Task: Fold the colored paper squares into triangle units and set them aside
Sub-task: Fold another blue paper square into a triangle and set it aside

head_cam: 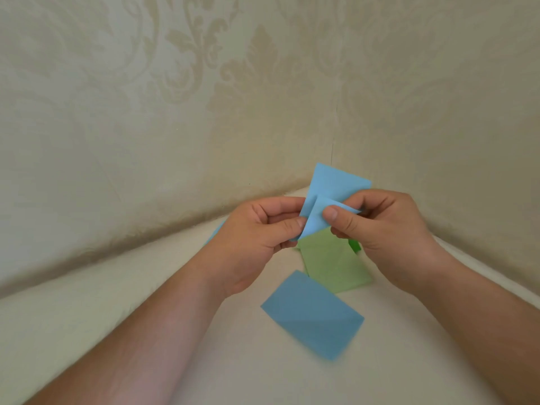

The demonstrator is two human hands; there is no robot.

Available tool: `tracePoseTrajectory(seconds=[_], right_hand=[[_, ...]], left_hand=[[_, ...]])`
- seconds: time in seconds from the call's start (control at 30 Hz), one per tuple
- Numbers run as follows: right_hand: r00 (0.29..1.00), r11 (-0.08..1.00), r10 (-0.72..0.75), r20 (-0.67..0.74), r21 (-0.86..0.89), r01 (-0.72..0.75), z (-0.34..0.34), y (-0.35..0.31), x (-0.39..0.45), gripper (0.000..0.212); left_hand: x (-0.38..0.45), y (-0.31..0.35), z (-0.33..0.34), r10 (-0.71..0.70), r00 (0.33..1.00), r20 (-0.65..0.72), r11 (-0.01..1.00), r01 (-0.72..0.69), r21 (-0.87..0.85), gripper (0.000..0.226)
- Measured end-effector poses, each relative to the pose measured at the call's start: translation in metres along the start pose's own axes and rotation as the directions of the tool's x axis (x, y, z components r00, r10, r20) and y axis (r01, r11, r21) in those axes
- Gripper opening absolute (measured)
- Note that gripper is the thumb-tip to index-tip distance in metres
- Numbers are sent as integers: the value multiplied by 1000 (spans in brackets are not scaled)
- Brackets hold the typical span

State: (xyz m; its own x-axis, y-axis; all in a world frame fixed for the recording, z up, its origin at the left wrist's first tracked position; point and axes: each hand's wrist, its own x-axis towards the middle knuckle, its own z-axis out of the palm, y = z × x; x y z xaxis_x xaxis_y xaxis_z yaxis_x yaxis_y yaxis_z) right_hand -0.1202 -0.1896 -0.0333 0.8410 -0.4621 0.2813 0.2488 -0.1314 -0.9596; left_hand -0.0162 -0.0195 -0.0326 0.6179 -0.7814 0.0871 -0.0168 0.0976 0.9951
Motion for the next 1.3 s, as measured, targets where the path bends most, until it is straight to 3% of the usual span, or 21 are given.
tracePoseTrajectory(seconds=[0.17,0.33,0.43,1.3], right_hand=[[999,999,-17,-33,-47,15,0,2,1,27],[1000,997,-5,-2,-73,5,2,3,-2,22],[1000,996,-9,-9,-84,8,3,2,-3,18],[997,997,-14,-69,-74,9,7,2,-4,24]], left_hand=[[-2,0,10,38,999,-15,999,-38,-4,27],[0,-2,13,101,973,-207,995,-102,7,18],[0,-2,14,115,961,-250,993,-118,5,17],[-5,-3,26,272,919,-285,957,-228,179,20]])
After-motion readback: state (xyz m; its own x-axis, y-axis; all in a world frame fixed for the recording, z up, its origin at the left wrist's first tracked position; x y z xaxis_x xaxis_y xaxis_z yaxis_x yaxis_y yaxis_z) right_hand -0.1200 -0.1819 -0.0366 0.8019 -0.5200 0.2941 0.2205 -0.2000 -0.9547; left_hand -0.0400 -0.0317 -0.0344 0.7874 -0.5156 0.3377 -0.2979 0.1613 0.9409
